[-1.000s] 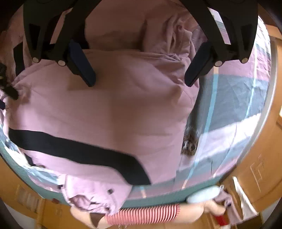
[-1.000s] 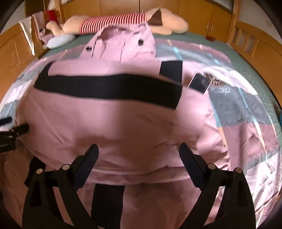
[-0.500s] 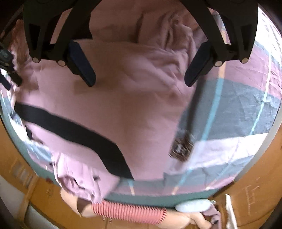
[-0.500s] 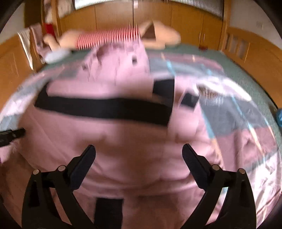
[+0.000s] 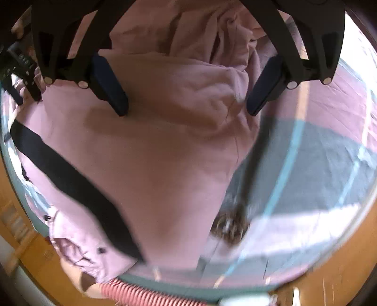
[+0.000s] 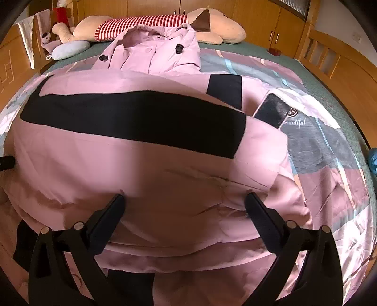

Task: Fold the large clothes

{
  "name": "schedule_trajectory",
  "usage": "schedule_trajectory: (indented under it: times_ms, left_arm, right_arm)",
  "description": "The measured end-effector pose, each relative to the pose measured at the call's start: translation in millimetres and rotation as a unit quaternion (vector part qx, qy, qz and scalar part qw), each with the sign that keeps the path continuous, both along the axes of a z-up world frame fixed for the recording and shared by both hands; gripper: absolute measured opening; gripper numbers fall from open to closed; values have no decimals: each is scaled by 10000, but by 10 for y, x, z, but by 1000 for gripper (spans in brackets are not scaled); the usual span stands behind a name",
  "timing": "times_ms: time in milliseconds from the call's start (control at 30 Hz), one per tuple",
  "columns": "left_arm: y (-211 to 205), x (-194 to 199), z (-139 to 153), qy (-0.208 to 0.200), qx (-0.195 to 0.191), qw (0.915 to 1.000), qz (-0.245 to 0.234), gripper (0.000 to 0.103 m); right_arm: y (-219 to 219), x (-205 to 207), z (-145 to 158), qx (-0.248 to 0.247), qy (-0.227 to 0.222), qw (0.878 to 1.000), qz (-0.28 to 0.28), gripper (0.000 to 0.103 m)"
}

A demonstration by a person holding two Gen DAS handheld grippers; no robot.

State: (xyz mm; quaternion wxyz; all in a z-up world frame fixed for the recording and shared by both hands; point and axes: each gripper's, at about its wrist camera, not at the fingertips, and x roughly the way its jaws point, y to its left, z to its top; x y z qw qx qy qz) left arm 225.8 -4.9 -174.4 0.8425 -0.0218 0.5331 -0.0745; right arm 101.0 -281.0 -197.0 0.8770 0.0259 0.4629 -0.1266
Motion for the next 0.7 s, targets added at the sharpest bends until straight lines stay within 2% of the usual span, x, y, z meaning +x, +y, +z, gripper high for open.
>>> schedule_trajectory:
  times_ms: [100,133,200,267,433,633,667,700]
  left_arm:
    - [-166,-121,148,-533,75,9980,-331,101]
    - [-182,-167,151,-587,86,9973,-442,101]
    - [-356,-186,76,-518,241,9953,-786,101]
    - [-470,-163,-74,-389,591,9928,-965,101]
    - [-456,-131,-123,-316,417,9942,-943,101]
    - [-460,-184,-149,-533,461,9932,-921,101]
    - [-448,-181,-154,-551,437,9933,-914,101]
    - [-451,-190,-165,-557,434,9934,-906,101]
  right_arm:
    - [18,-4,-9,-47,-3,10000,5,102]
    - [21,-3,-14,-58,-3,10000,3,102]
    - [22,-7,-19,-53,-10,10000,-7,102]
    - [23,-4,-24,-60,-1,10000,-7,102]
    - [50,-6,-38,-153,-4,9999,-16,102]
    - [71,1,-8,-207,39,9998,-67,102]
    - [62,-15,34,-157,-18,9998,-95,102]
    - [53,-61,118,-33,-289,9995,-87,102]
